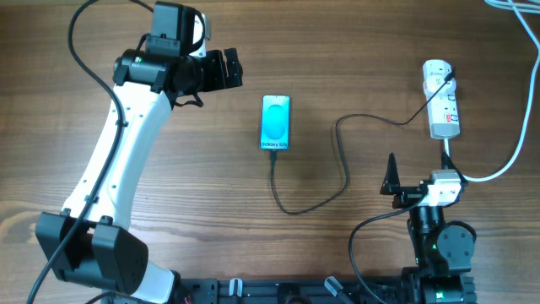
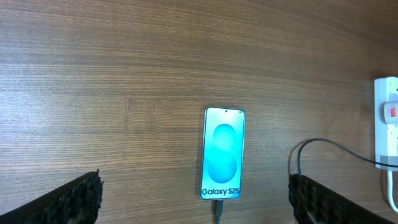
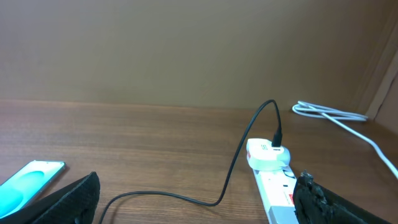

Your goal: Plug charger to phone and switch on socket

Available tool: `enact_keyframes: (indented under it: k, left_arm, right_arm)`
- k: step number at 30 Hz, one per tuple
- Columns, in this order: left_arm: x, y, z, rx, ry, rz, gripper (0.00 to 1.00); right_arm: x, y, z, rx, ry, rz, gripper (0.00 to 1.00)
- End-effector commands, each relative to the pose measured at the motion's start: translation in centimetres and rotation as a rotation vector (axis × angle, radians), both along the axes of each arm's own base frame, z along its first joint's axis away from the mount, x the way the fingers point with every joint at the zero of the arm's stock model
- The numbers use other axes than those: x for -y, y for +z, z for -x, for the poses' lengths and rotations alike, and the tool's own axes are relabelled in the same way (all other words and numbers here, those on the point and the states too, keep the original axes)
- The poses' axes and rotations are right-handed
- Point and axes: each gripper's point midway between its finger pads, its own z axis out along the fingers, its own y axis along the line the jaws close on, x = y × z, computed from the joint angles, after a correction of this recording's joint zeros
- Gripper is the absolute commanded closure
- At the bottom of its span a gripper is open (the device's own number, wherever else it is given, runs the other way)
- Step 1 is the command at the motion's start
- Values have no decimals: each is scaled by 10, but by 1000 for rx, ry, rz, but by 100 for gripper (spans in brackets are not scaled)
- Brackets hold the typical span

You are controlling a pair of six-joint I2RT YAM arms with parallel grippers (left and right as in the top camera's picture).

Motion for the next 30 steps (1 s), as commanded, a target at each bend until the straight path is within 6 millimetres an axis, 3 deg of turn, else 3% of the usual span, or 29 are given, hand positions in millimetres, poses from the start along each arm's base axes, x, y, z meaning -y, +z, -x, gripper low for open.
enact_keyframes:
  k: [1, 30]
  left_arm:
    - [-2, -5, -1, -12, 13, -7, 0]
    - [-2, -5, -1, -12, 13, -7, 0]
  right_arm:
    - [4, 2, 1, 12, -22, 24, 0]
    - [0, 3, 1, 14, 5, 24, 0]
